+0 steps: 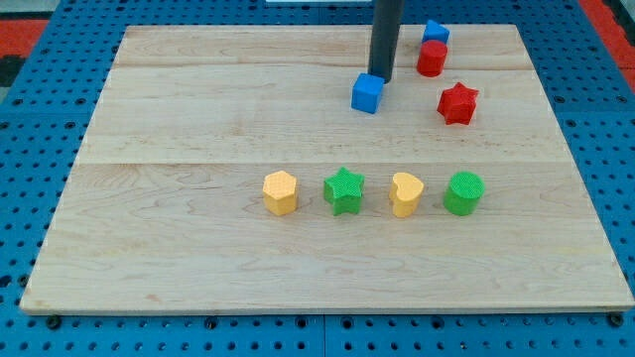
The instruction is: Push the blue cube a bit down
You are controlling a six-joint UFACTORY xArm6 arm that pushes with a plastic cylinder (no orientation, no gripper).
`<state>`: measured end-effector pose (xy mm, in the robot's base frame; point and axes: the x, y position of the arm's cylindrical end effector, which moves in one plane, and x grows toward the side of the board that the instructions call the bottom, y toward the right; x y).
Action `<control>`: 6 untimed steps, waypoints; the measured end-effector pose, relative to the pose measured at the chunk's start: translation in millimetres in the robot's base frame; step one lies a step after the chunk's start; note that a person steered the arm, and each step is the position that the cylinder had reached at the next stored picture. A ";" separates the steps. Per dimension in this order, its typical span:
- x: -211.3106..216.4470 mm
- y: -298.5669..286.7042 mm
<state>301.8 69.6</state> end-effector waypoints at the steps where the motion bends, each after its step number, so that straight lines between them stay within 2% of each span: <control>1: -8.5 -8.0; 3: -25.6 -31.6; 6: 16.2 -16.1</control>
